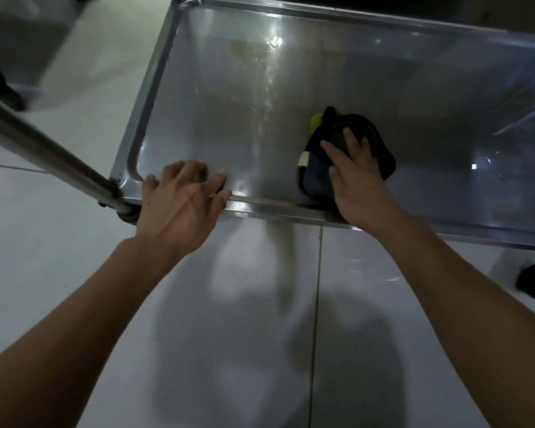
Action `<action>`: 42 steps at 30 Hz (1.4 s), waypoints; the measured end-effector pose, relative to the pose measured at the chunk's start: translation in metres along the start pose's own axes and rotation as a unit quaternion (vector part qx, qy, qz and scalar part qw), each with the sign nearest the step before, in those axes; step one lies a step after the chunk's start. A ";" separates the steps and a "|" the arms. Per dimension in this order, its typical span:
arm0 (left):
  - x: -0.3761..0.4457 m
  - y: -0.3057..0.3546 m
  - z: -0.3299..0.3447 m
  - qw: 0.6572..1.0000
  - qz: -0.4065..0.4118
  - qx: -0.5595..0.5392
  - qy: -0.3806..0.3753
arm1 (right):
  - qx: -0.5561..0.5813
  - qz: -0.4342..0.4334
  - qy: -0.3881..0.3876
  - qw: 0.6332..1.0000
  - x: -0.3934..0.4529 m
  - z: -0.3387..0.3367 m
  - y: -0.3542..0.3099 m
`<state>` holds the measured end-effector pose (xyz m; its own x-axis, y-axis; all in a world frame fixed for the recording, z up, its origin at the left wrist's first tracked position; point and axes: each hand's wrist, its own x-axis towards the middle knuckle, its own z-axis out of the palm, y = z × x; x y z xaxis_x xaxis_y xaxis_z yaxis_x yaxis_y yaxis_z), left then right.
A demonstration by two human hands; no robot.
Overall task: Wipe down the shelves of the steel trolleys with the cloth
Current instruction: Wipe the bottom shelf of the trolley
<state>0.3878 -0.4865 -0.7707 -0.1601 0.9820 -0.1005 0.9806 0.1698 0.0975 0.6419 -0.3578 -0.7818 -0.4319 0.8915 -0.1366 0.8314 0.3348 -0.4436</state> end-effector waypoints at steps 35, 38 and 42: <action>-0.018 -0.051 0.006 0.996 -0.078 0.014 -0.036 | -0.003 -0.139 -0.026 0.990 0.137 0.076 -0.132; -0.016 -0.045 -0.002 0.995 -0.077 0.013 -0.054 | 0.008 -0.109 -0.009 0.994 0.120 0.055 -0.084; 0.004 -0.020 -0.024 0.989 -0.092 0.035 -0.114 | 0.005 -0.077 0.000 0.997 0.095 0.032 -0.033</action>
<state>0.3649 -0.4839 -0.7497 -0.3142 0.8896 -0.3316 0.9440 0.3297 -0.0101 0.5621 -0.2941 -0.8079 -0.5538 0.8301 -0.0656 0.7517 0.4645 -0.4682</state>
